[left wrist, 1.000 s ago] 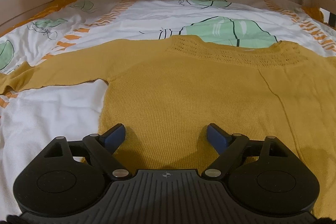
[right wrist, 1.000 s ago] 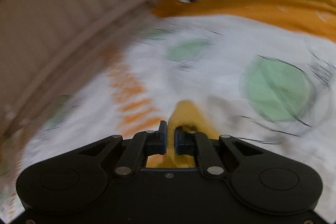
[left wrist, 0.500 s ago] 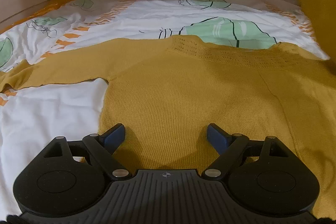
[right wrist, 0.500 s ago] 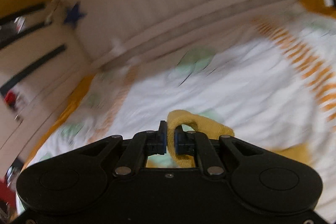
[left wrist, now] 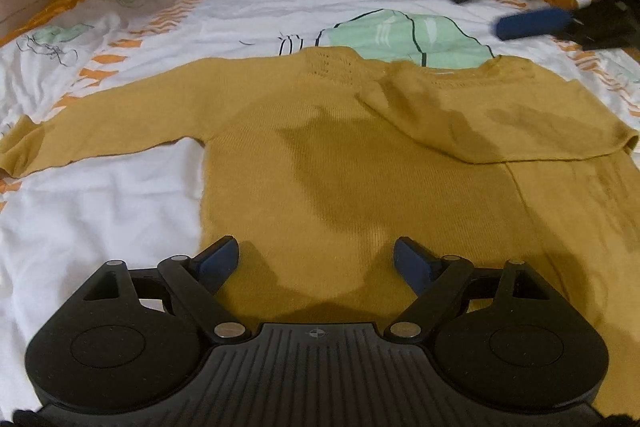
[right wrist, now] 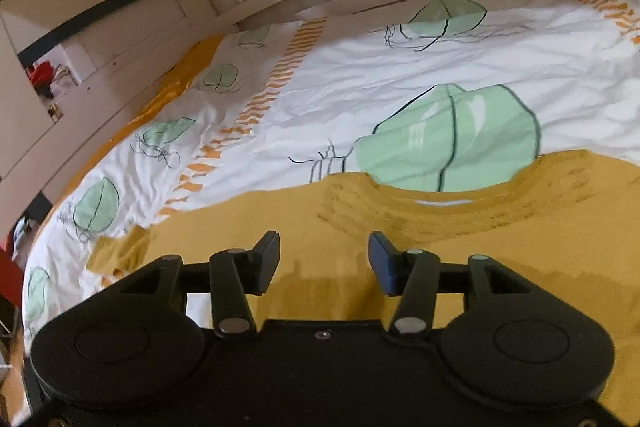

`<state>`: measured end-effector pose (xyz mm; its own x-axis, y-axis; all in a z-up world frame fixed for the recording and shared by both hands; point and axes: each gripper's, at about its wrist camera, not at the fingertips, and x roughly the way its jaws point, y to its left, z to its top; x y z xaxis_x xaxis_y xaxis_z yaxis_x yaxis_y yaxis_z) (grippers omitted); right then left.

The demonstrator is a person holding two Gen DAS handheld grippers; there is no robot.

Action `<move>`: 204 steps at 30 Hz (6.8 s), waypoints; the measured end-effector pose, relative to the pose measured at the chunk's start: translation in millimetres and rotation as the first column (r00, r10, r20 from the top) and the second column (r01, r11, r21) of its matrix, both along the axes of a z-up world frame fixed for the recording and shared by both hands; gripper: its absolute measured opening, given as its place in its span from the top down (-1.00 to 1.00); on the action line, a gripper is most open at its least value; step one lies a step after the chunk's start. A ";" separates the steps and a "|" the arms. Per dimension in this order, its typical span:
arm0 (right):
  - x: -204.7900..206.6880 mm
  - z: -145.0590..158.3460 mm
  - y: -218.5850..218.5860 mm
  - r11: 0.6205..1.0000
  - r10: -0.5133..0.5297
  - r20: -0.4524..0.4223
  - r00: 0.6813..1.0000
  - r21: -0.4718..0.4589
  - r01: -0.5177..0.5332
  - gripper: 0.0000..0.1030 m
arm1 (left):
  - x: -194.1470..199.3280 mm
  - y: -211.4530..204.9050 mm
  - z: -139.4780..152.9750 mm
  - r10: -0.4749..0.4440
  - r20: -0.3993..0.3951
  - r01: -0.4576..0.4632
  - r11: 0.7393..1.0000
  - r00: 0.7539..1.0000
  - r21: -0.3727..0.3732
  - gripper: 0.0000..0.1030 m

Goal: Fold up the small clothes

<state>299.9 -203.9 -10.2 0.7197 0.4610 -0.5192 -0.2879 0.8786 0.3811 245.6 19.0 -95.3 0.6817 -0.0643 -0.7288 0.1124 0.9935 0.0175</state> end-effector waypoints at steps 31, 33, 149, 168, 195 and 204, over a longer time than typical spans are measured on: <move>-72.4 -54.2 -92.3 0.979 -0.180 -0.093 0.979 0.085 0.188 -0.43 | 75.6 -86.6 6.6 -0.138 0.012 0.133 0.967 0.990 0.218 -0.45; -73.6 -53.0 -90.8 0.980 -0.169 -0.095 0.981 0.088 0.177 -0.45 | 76.2 -70.0 6.8 -0.094 0.013 0.089 0.974 0.995 0.209 -0.45; -67.0 -57.8 102.4 0.980 0.117 -0.017 0.993 -0.161 -0.118 -0.91 | 48.1 374.2 24.0 0.687 -0.012 -0.635 0.665 0.726 -0.394 0.15; -85.8 -50.5 58.1 0.990 0.048 -0.039 0.998 -0.128 -0.052 -0.91 | 64.5 222.9 181.1 0.365 0.299 -0.240 0.893 0.882 -0.381 0.89; -97.8 -59.6 -53.8 0.977 -0.211 -0.070 0.975 -0.043 0.208 -0.91 | 86.4 -97.9 123.5 -0.249 0.221 0.301 0.921 0.943 -0.248 0.49; -92.4 -53.8 -49.8 0.973 -0.204 0.030 0.979 -0.099 0.206 -0.89 | 49.5 -18.1 93.9 -0.070 0.125 0.090 0.983 0.990 -0.157 0.38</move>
